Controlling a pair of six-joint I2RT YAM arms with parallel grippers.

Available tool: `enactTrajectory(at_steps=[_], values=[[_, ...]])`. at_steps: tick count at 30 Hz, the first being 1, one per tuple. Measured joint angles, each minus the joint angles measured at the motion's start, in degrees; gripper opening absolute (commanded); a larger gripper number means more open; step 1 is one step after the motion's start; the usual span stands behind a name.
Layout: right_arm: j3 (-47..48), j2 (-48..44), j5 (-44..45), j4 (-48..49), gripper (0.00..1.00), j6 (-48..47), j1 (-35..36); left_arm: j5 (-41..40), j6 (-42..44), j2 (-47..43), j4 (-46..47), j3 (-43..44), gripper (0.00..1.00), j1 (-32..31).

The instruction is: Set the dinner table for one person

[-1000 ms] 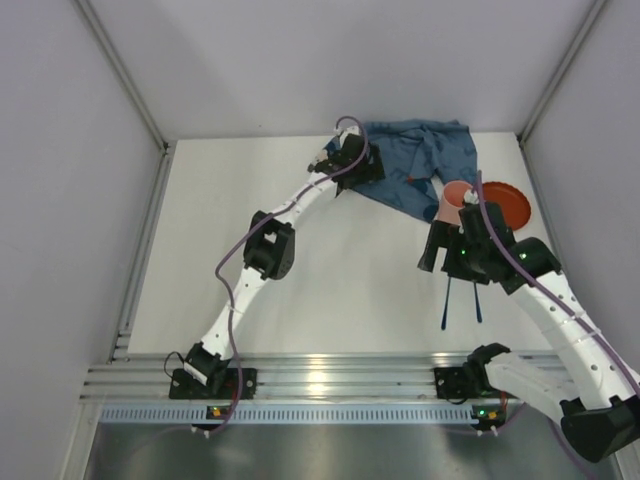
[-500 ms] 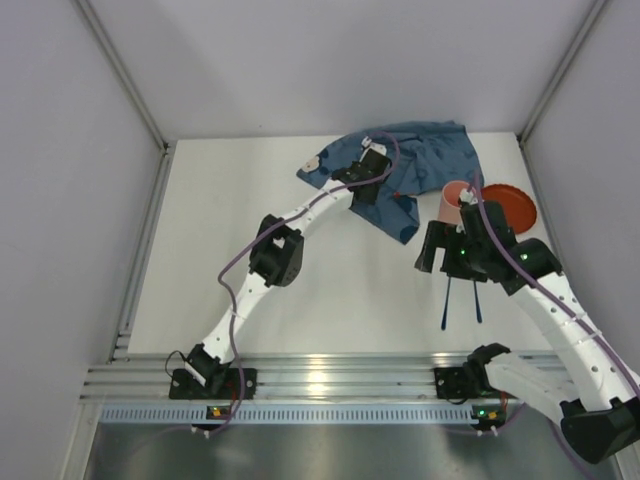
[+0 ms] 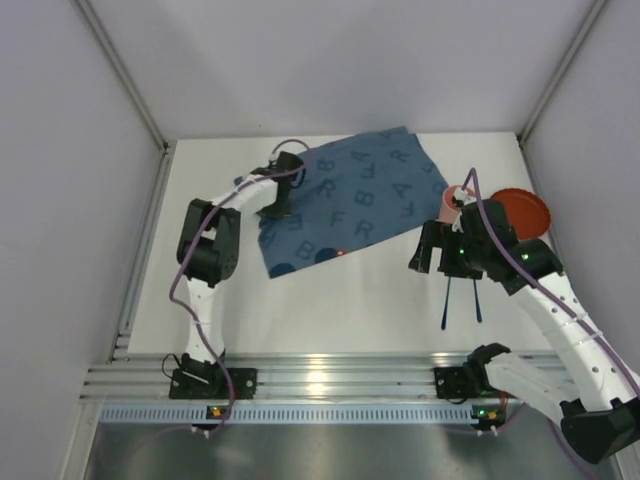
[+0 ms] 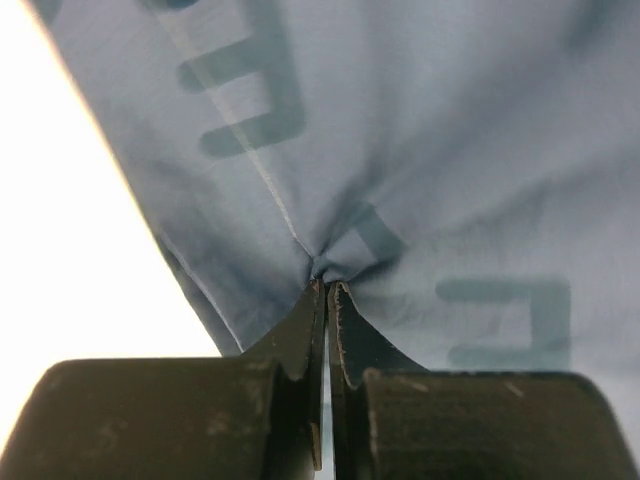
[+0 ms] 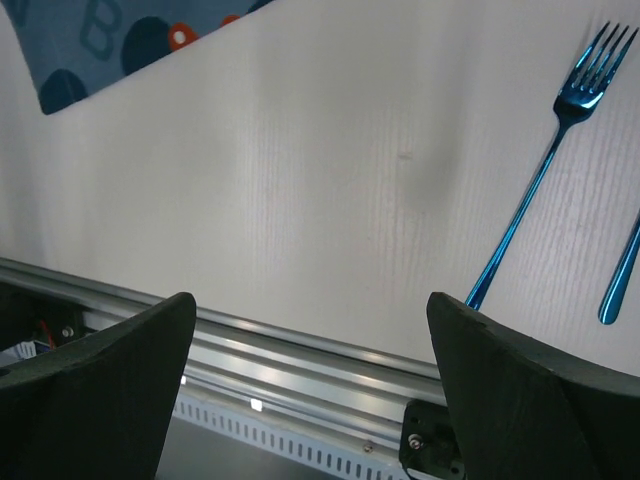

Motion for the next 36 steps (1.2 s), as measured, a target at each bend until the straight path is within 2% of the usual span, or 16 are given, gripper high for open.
enactTrajectory(at_steps=[3, 4, 5, 6, 7, 10, 14, 16, 17, 19, 20, 22, 23, 24, 30, 36], values=[[0.00, 1.07, -1.62, 0.96, 1.00, -0.39, 0.00, -3.43, -0.11, -4.79, -0.70, -7.52, 0.02, 7.91], [0.00, 1.46, -2.25, 1.36, 1.00, -0.63, 0.00, -4.90, -0.37, -5.60, -1.79, -8.87, 0.16, 9.90], [0.00, 1.88, -2.89, 1.73, 1.00, -0.79, 0.00, -6.64, -0.81, -6.29, -3.48, -9.79, 0.61, 11.89], [0.02, 2.34, -3.50, 2.14, 1.00, -1.01, 0.00, -7.98, -1.18, -6.78, -5.31, -10.19, 0.87, 13.38], [0.02, 2.84, -4.02, 2.56, 1.00, -1.20, 0.00, -9.68, -1.40, -7.30, -6.71, -10.25, 0.99, 14.12], [0.46, 4.66, -5.49, 4.57, 1.00, -1.70, 0.00, -9.81, -2.80, -11.93, -8.02, -10.29, 0.98, 13.84], [2.25, 9.49, -7.87, 9.07, 0.99, -2.19, 0.02, -6.19, -4.79, -20.74, -7.65, -10.25, 0.98, 9.53], [3.82, 13.66, -8.57, 12.26, 0.92, -2.25, 0.02, -3.74, -6.34, -24.74, -7.52, -10.12, 0.98, 7.02], [5.64, 16.98, -8.70, 13.11, 0.78, -2.29, 0.02, -2.49, -7.41, -26.43, -7.43, -10.12, 0.99, 5.66], [9.92, 24.35, -8.94, 15.10, 0.63, -2.51, 0.02, -0.55, -8.96, -28.81, -7.17, -10.45, 0.98, 3.78], [13.38, 29.24, -9.03, 15.80, 0.38, -2.84, 0.02, 0.59, -10.03, -30.25, -6.93, -11.39, 0.99, 2.82], [20.31, 39.10, -9.09, 17.59, 0.21, -3.28, 0.00, 2.38, -11.65, -32.83, -6.93, -13.70, 0.99, 1.42], [24.33, 44.26, -9.03, 18.05, 0.03, -3.23, 0.00, 3.41, -12.66, -34.45, -7.04, -15.37, 0.99, 0.61], [27.74, 48.33, -8.79, 18.01, 0.00, -3.04, -0.02, 4.26, -13.49, -35.69, -7.17, -16.70, 0.99, -0.04], [48.41, 72.28, -6.95, 17.20, 0.00, -0.52, -0.63, 8.17, -18.34, -47.01, -8.37, -26.10, 0.99, -3.13], [51.21, 80.02, -6.03, 15.04, 0.00, 1.49, -1.05, 7.37, -20.39, -58.58, -10.32, -31.80, 0.99, -3.13]])
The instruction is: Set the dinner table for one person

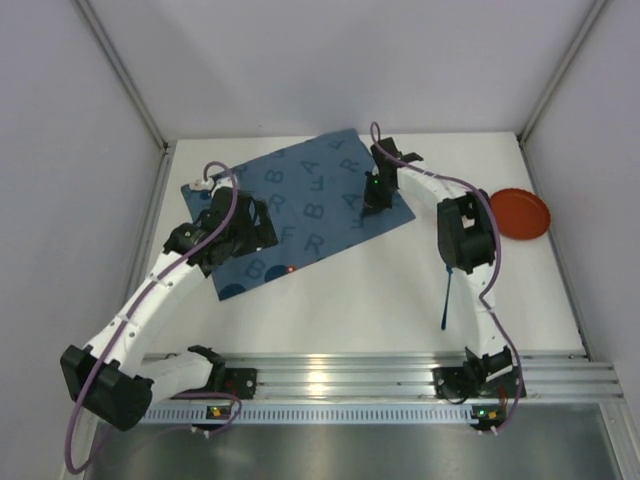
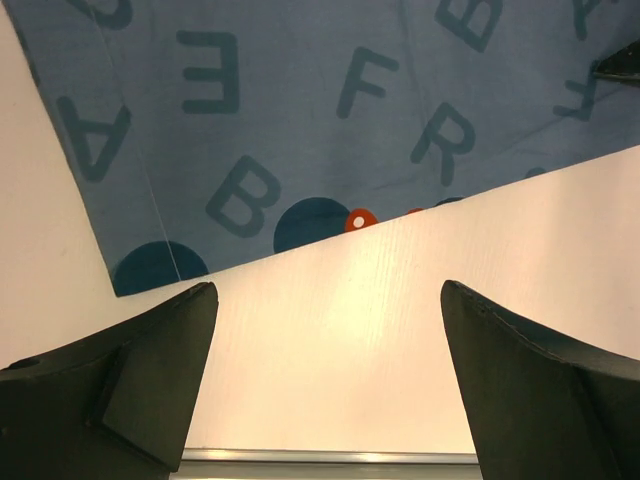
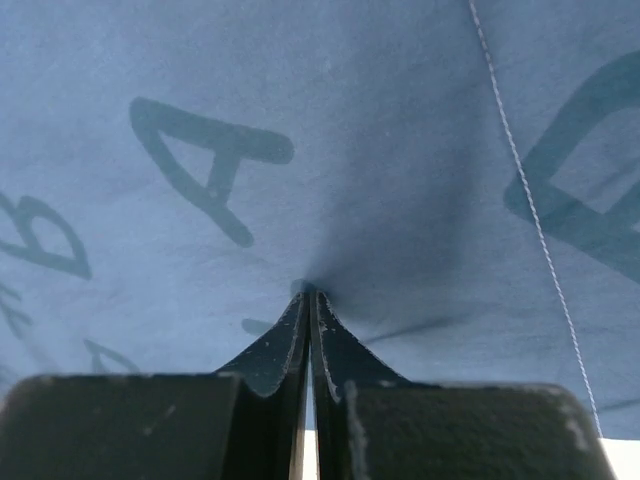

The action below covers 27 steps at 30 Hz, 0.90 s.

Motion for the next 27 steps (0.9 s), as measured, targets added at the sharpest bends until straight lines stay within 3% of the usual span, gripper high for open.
enactTrajectory(at_steps=[8, 17, 27], values=[[-13.31, -7.08, -0.42, 3.21, 0.00, -0.11, 0.50, -2.12, -0.11, -3.74, 0.11, -4.70, 0.99, 0.02], [-36.87, -22.25, -1.22, 4.90, 0.00, 0.04, 1.40, -1.84, 1.68, 5.70, 4.15, -3.08, 0.99, 0.07], [-46.75, -30.03, -0.46, 0.90, 0.00, 0.15, 3.39, -0.74, 3.10, 10.69, 8.68, 0.13, 0.99, 0.07]])
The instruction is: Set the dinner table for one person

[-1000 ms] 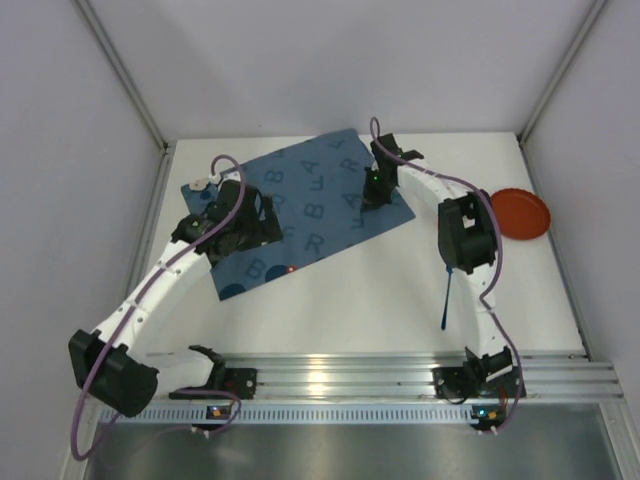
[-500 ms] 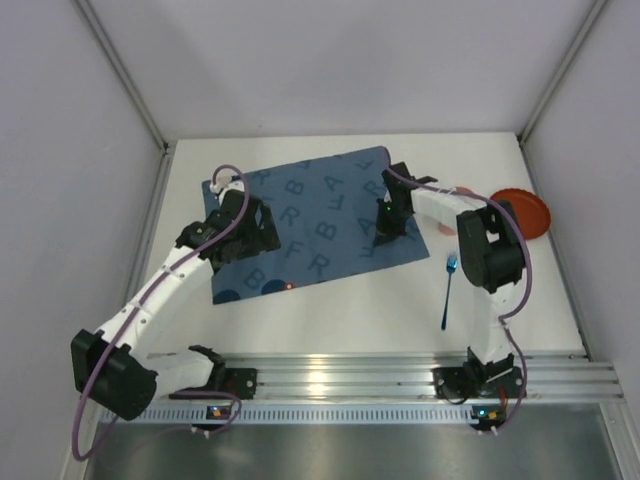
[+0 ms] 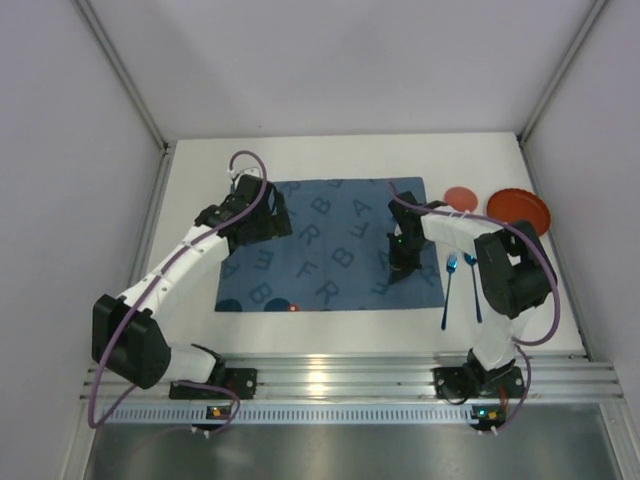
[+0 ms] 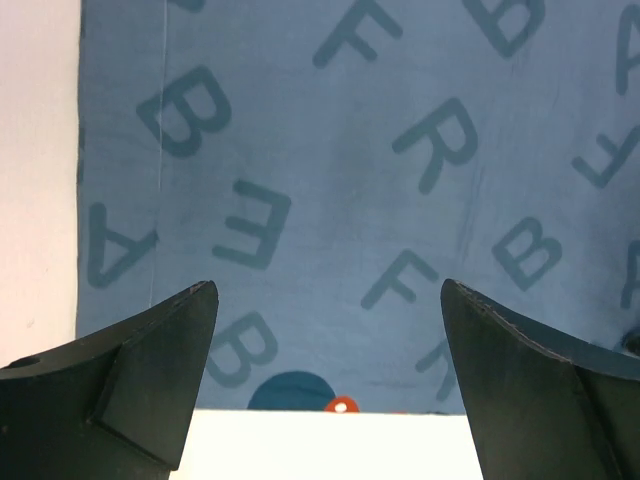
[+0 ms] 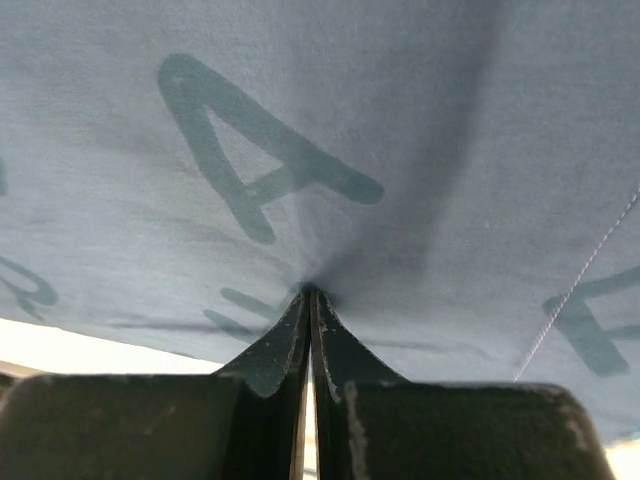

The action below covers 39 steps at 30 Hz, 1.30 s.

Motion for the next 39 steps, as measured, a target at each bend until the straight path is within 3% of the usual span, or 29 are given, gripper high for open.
enactTrajectory(at_steps=[3, 4, 6, 7, 8, 12, 15, 19, 25, 39], values=[[0.31, -0.70, 1.64, -4.70, 0.00, -1.05, 0.31, -0.11, -0.04, 0.96, 0.92, 0.70, 0.99, 0.00], [1.31, -0.81, 2.27, -7.54, 0.08, -1.57, 0.35, -0.44, -0.20, 1.46, 0.92, 1.09, 0.99, 0.00], [4.57, -1.57, 3.34, -11.91, 0.45, -2.45, 0.35, -1.03, -0.37, 2.32, 0.96, 1.99, 0.99, 0.00], [8.33, -2.21, 3.93, -15.30, 0.81, -3.34, 0.37, -1.09, -0.31, 2.58, 1.11, 2.45, 0.99, 0.00], [12.07, -3.02, 4.44, -17.16, 0.98, -4.17, 0.35, -1.09, -0.17, 2.62, 1.53, 2.69, 0.99, 0.02], [31.54, -7.43, 8.07, -21.40, 1.00, -6.93, 0.04, -1.09, -0.55, 1.92, 4.85, 3.02, 0.99, 0.42], [38.14, -13.60, 10.69, -21.57, 1.00, -6.80, -1.64, 2.12, -3.67, -0.66, 10.25, 0.20, 0.99, 3.74], [37.53, -19.10, 13.99, -23.91, 1.00, -5.66, -10.51, 7.28, -8.15, -4.13, 17.64, -6.69, 0.99, 10.95], [27.96, -13.03, 15.08, -26.01, 0.98, -1.38, -27.15, 9.35, -9.60, -1.29, 16.79, -5.92, 0.99, 10.69], [31.19, 0.11, 15.32, -24.94, 0.91, 1.05, -30.51, 7.89, -4.55, 1.46, 13.16, -4.04, 0.99, 10.60]])
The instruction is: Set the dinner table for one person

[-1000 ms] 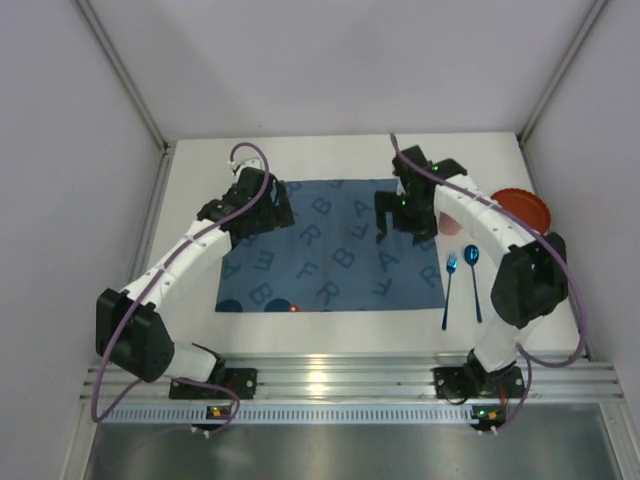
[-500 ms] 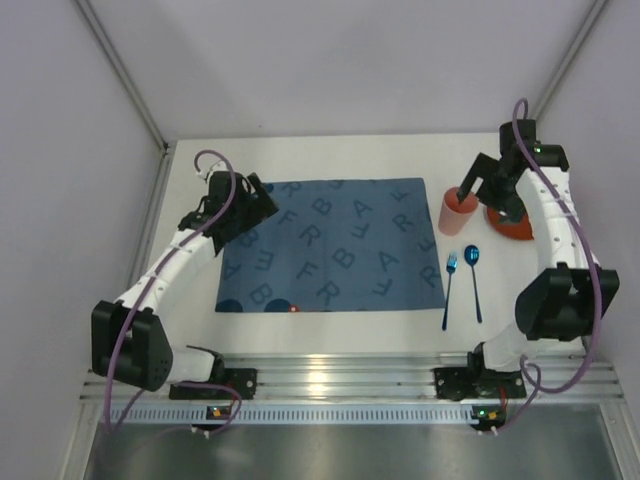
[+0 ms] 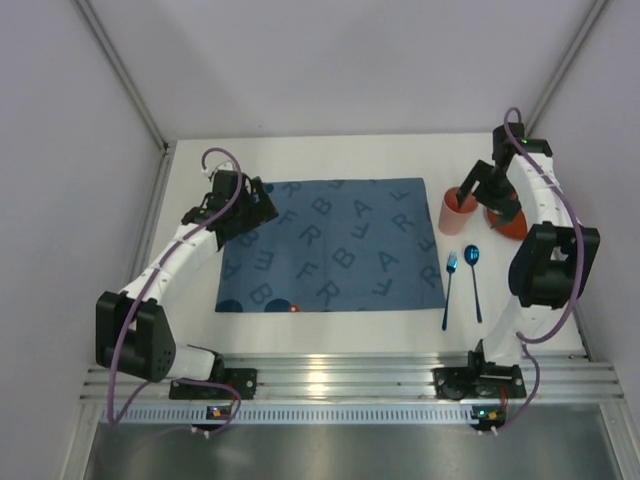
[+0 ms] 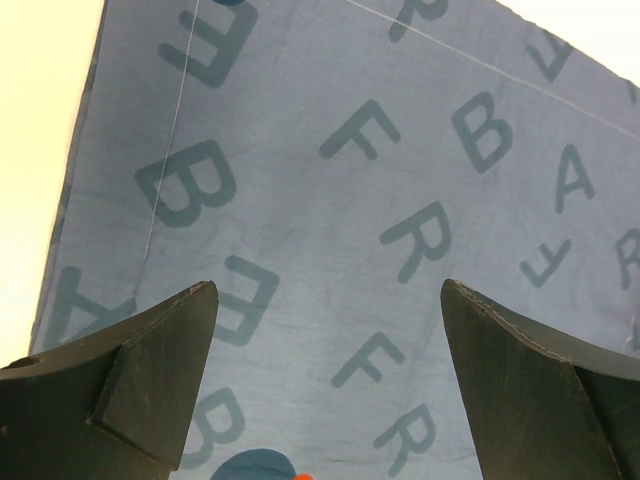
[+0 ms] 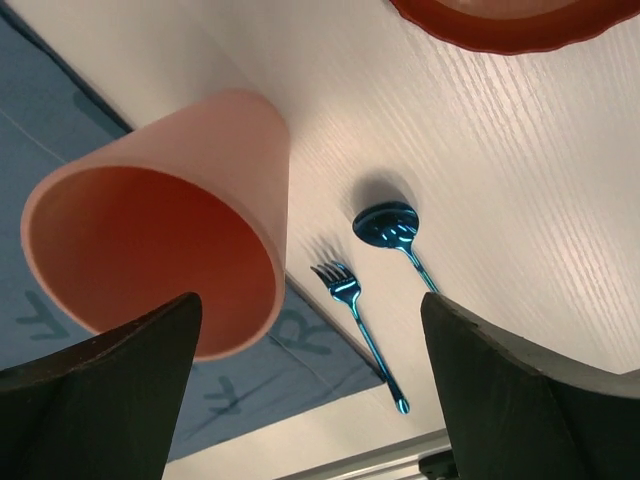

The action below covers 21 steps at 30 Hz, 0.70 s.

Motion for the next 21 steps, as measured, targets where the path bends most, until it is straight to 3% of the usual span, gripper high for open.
enactTrajectory(at_steps=[2, 3, 4, 5, 7, 13, 21], values=[[0.02, 1.66, 0.48, 0.90, 0.83, 0.20, 0.00, 0.00, 0.87, 0.35, -0.04, 0.04, 0.99, 0.00], [-0.07, 2.62, 0.85, 1.44, 0.74, 0.20, 0.00, 0.00, 1.42, 0.63, -0.04, 0.09, 0.99, 0.00], [-0.17, 3.54, 1.25, 1.97, 0.38, 0.17, 0.02, -0.02, 1.77, 0.90, -0.07, 0.20, 0.99, 0.00], [-0.24, 4.48, 1.53, 2.49, 0.22, -0.11, 0.02, -0.02, 2.23, 1.22, -0.11, 0.31, 0.99, 0.00], [-0.31, 6.40, 2.03, 3.80, 0.00, -0.15, 0.15, -0.04, 2.86, 1.66, -0.26, 0.55, 0.99, 0.00], [4.20, 8.92, 5.14, 3.52, 0.00, -0.52, 2.97, 0.00, 4.15, 3.02, -0.50, 1.73, 0.99, 0.00], [20.63, 9.55, 9.53, 1.25, 0.00, -1.29, 18.12, 0.68, 4.46, 4.81, -0.59, 2.54, 0.99, 0.00]])
